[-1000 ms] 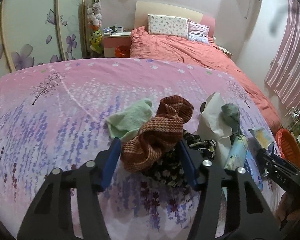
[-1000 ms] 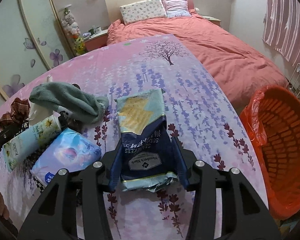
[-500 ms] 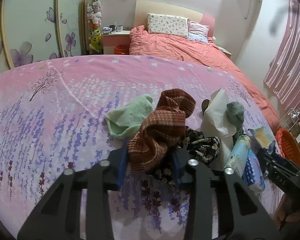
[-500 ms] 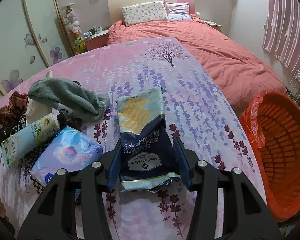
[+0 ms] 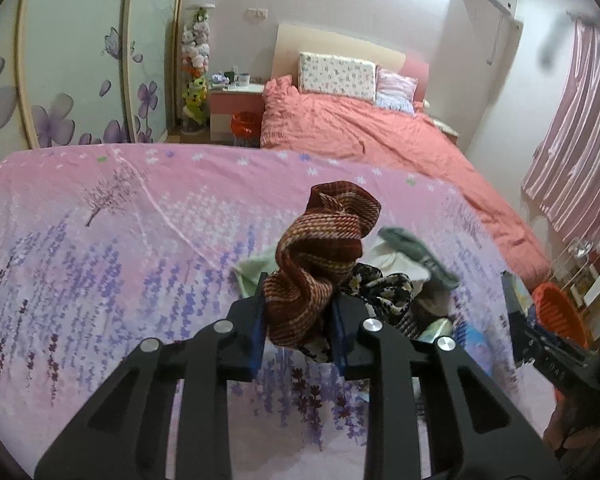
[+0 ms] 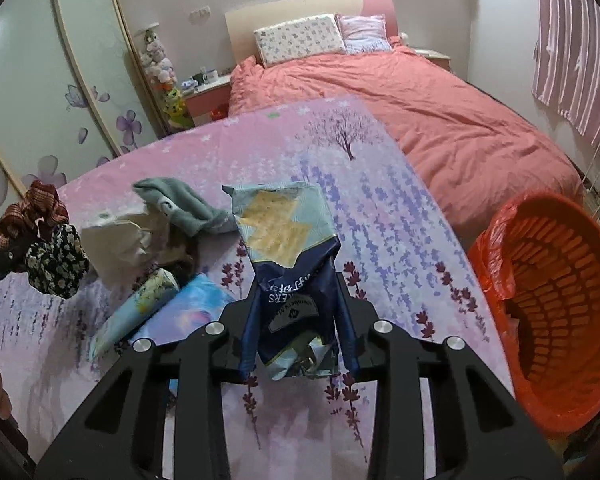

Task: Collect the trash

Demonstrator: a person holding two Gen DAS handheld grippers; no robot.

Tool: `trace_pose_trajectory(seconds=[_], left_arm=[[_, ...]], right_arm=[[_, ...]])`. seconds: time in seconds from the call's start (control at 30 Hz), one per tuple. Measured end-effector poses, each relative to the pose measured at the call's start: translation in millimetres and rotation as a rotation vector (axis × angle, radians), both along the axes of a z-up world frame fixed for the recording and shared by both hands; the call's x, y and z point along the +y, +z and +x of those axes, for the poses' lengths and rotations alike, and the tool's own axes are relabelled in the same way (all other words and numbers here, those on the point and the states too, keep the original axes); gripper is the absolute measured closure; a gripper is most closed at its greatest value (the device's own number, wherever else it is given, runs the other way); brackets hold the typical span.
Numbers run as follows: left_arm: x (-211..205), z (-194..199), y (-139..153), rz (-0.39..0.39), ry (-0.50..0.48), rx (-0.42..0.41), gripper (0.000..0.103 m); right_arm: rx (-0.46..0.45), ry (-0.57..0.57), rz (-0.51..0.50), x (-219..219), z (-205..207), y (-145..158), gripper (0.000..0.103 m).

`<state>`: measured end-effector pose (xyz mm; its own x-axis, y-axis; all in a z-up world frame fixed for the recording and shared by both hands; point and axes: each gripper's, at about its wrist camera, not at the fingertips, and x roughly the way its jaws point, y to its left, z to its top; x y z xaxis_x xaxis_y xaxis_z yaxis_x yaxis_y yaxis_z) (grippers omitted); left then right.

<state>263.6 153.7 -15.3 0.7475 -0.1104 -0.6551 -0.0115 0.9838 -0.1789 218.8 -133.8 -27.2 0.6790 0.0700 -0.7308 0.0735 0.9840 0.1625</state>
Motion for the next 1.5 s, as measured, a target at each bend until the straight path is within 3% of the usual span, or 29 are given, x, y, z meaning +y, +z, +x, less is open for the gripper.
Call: trace_pose_trajectory(seconds=[0.1, 0.17, 0.23, 0.33, 0.47, 0.53, 0.6, 0.67, 0.83, 0.93, 1.13, 1.43, 1.47, 1.5], left_arm=[[-0.1, -9.5, 14.9, 0.000, -0.009, -0.053, 0.076], [-6.5, -16.6, 17.4, -0.001, -0.051, -0.045, 0.076], [-17.9, -21.9, 12.5, 0.076, -0.065, -0.051, 0.076], [-25.6, -25.0, -5.3, 0.083, -0.097, 0.005, 0.076], [-10.3, -21.1, -13.4, 0.067, -0.052, 0.031, 0.076], [-1.8, -18.2, -18.6, 0.064, -0.035, 0.054, 0.070], [8.7, -18.7, -23.3, 0.062, -0.010, 0.063, 0.046], [22.8, -20.6, -24.1, 0.056, 0.037, 0.064, 0.040], [55.8, -28.1, -18.9, 0.026, 0.126, 0.059, 0.040], [61.5, -36.4, -13.6, 0.014, 0.129, 0.044, 0.040], [25.4, -45.6, -7.5, 0.018, 0.020, 0.010, 0.040], [-30.2, -28.4, -49.2, 0.062, -0.066, 0.093, 0.040], [-32.0, -25.9, -53.0, 0.067, -0.062, 0.100, 0.042], [-34.5, -22.2, -56.9, 0.070, -0.061, 0.108, 0.052]], right_arm=[[-0.022, 0.001, 0.001, -0.9, -2.8, 7.2, 0.069], [-0.022, 0.002, -0.004, -1.3, -4.3, 6.8, 0.069], [-0.021, 0.001, -0.004, -2.3, -6.3, 4.5, 0.069], [-0.012, -0.005, 0.001, -5.1, -9.6, -0.5, 0.069], [0.001, -0.020, -0.013, -8.7, -12.8, -6.3, 0.069], [0.009, -0.031, -0.012, -12.5, -11.6, -8.9, 0.069], [0.018, -0.043, -0.006, -16.3, -10.3, -11.6, 0.069], [0.021, -0.043, -0.001, -17.4, -10.8, -12.9, 0.069], [0.007, -0.023, -0.008, -12.7, -14.3, -11.3, 0.069], [-0.001, -0.010, -0.010, -9.7, -15.8, -10.5, 0.069], [0.002, 0.004, -0.009, -5.5, -15.3, -13.3, 0.069], [0.018, -0.015, -0.006, -15.7, -17.2, -16.6, 0.069], [0.019, -0.015, -0.005, -16.1, -17.3, -16.8, 0.069], [0.019, -0.014, -0.004, -16.3, -17.6, -16.8, 0.069]])
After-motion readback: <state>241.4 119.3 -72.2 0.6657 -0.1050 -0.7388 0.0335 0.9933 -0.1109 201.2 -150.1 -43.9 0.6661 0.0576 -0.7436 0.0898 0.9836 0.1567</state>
